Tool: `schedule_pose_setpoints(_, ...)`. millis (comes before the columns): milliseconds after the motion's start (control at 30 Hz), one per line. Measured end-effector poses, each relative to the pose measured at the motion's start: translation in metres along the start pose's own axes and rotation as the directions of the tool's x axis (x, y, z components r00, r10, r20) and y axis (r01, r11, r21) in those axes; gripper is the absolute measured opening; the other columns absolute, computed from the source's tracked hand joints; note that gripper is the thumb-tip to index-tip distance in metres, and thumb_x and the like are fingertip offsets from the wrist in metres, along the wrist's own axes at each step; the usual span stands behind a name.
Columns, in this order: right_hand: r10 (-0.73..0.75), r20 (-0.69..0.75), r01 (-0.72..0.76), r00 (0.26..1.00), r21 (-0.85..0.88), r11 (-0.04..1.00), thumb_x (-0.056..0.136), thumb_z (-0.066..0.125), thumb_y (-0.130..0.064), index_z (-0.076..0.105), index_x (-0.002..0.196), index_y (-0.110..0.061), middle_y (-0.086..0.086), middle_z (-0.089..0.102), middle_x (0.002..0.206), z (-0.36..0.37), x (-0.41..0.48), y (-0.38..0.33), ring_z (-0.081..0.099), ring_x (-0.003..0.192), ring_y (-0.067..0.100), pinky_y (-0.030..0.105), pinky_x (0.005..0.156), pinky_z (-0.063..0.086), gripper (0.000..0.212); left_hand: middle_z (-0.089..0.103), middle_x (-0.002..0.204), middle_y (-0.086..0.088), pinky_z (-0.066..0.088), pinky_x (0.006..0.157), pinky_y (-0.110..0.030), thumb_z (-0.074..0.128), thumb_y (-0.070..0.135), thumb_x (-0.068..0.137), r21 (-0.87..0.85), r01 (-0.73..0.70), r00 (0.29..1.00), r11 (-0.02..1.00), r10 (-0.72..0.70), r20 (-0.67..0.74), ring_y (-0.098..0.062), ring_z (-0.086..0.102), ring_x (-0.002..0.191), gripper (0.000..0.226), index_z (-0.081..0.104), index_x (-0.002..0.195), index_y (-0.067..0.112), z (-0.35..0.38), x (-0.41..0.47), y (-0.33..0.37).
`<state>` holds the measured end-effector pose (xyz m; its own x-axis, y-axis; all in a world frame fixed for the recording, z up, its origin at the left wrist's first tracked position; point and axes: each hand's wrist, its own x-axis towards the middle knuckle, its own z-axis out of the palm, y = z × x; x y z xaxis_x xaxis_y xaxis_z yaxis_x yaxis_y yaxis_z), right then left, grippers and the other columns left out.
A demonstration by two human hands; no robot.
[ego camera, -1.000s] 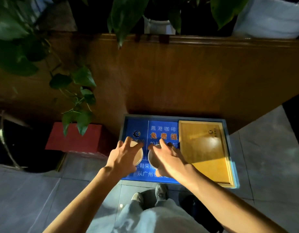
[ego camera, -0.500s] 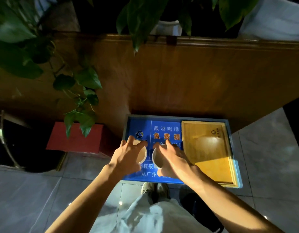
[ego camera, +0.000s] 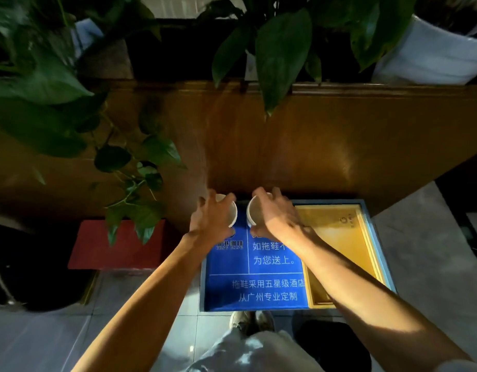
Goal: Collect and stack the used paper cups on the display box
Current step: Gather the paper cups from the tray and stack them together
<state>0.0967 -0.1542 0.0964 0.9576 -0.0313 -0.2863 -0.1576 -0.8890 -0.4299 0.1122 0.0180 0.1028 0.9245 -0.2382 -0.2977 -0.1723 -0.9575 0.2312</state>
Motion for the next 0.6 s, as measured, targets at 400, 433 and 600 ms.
schedule_pose_setpoints(400, 0.037, 0.016, -0.035, 0.999, -0.108, 0.994, 0.048, 0.088, -0.041, 0.032, 0.126, -0.031, 0.014, 0.046, 0.124, 0.006, 0.036, -0.003, 0.054, 0.107, 0.039, 0.046, 0.081, 0.053, 0.097, 0.033, 0.137, -0.011, 0.056, 0.076, -0.047, 0.086, 0.027, 0.063, -0.006, 0.013, 1.000, 1.000, -0.013, -0.002, -0.039, 0.040, 0.120, 0.085, 0.036, 0.131, 0.038, 0.001, 0.037, -0.012)
schedule_pose_setpoints(433, 0.051, 0.018, -0.049, 0.999, -0.101, 0.994, 0.047, 0.087, -0.042, 0.032, 0.125, -0.032, 0.013, 0.047, 0.123, 0.004, 0.039, -0.003, 0.056, 0.105, 0.039, 0.044, 0.080, 0.053, 0.096, 0.033, 0.138, -0.011, 0.056, 0.077, -0.047, 0.087, 0.027, 0.062, -0.012, 0.013, 1.000, 1.000, -0.013, 0.014, -0.040, 0.040, 0.121, 0.086, 0.036, 0.131, 0.038, -0.002, 0.040, -0.013)
schedule_pose_setpoints(600, 0.069, 0.062, -0.062, 0.996, -0.106, 0.992, 0.042, 0.084, -0.045, 0.036, 0.111, -0.031, 0.011, 0.053, 0.117, -0.007, 0.057, -0.006, 0.061, 0.095, 0.034, 0.037, 0.069, 0.052, 0.085, 0.036, 0.137, -0.010, 0.054, 0.081, -0.048, 0.089, 0.028, 0.059, -0.030, 0.010, 0.994, 0.999, -0.007, 0.107, -0.040, 0.041, 0.121, 0.090, 0.037, 0.132, 0.036, -0.015, 0.051, -0.011)
